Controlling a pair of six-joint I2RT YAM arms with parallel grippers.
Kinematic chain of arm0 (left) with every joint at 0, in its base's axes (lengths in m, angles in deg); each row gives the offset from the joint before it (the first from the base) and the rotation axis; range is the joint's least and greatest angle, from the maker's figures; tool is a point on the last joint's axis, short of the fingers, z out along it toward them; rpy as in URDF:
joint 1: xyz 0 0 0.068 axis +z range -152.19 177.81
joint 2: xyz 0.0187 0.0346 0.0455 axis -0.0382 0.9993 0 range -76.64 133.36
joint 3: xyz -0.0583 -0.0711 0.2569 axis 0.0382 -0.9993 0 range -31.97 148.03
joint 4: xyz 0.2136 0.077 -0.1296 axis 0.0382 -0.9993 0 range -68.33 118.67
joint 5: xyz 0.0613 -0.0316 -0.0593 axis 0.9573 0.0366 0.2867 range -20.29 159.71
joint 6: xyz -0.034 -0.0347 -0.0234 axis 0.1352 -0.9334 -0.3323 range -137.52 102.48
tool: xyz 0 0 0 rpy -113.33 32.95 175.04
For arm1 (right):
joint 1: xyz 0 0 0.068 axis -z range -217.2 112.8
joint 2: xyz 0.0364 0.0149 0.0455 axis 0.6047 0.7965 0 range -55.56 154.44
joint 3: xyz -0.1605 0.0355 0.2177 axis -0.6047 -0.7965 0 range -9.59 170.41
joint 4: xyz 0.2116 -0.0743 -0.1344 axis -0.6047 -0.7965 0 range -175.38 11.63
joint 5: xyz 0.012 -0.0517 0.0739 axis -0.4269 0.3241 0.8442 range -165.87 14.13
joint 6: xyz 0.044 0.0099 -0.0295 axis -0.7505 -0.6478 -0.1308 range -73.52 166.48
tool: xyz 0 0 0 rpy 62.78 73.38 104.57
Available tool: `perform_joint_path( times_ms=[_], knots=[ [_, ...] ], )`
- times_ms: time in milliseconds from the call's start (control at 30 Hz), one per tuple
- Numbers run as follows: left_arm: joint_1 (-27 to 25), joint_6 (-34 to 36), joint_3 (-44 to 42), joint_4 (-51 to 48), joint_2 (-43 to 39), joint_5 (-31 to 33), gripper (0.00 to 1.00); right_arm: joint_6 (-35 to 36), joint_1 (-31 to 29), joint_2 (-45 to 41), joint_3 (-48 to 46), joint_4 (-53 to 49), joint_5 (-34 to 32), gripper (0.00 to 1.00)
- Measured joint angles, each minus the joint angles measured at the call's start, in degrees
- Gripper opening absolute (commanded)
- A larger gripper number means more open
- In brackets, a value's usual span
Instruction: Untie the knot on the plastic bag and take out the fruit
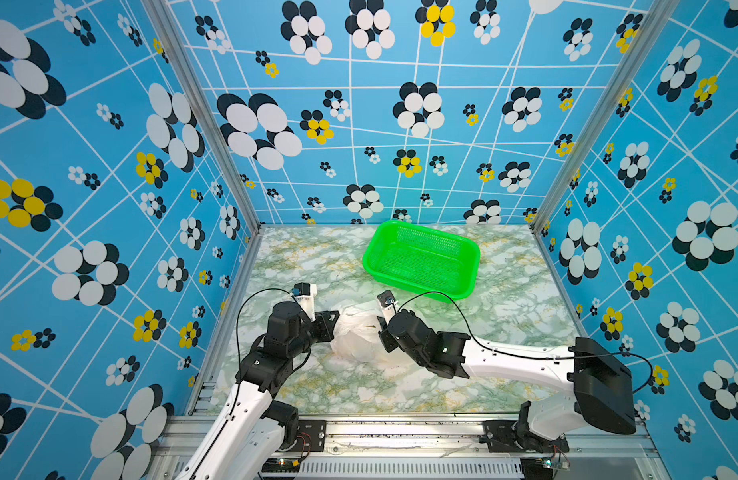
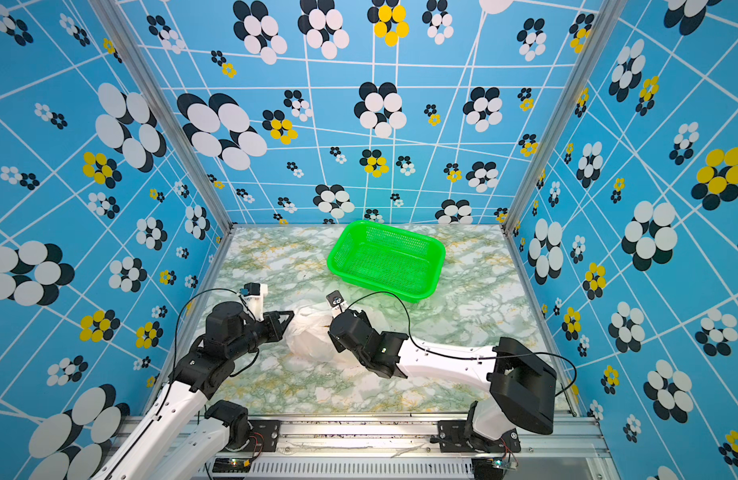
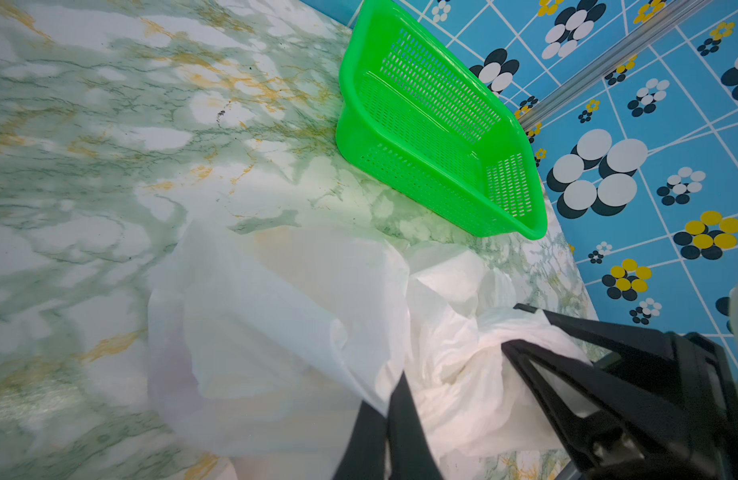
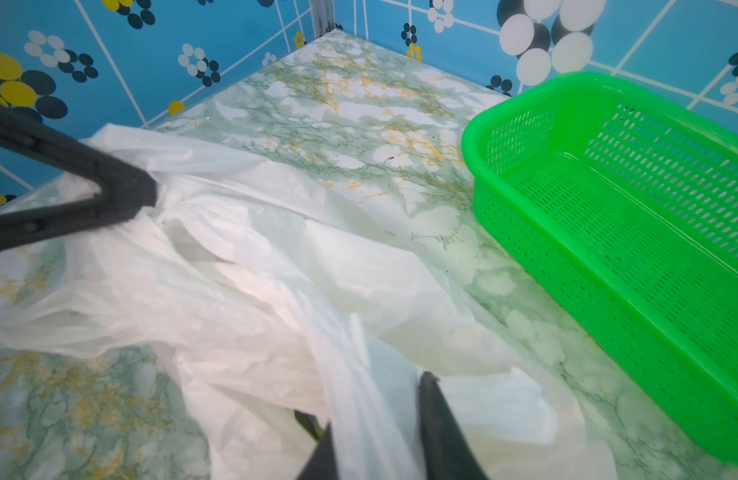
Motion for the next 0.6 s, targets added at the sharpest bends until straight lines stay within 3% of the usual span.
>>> perform_joint_path(
  times_ms=[133,233,467,600],
  knots=[
    [0.9,-0.7,-0.3,-0.8,-2.6,1.0,0.0,-1.8,0.1,-6.0,-6.3,3.5,-2.1,0.06],
    [2.8,-1.8,-1.3,-0.9,-5.4,0.5,0.0,-4.3,0.3,-11.8,-12.0,7.9,-3.4,0.06],
    [8.2,-5.0,-4.0,-0.7,-8.2,-1.7,0.0,-13.3,4.2,-23.0,-25.4,12.6,-9.2,0.19],
    [10.3,-6.0,-4.1,-0.6,-8.3,0.0,0.0,-17.0,6.0,-28.6,-31.5,11.9,-14.4,0.23]
  ],
)
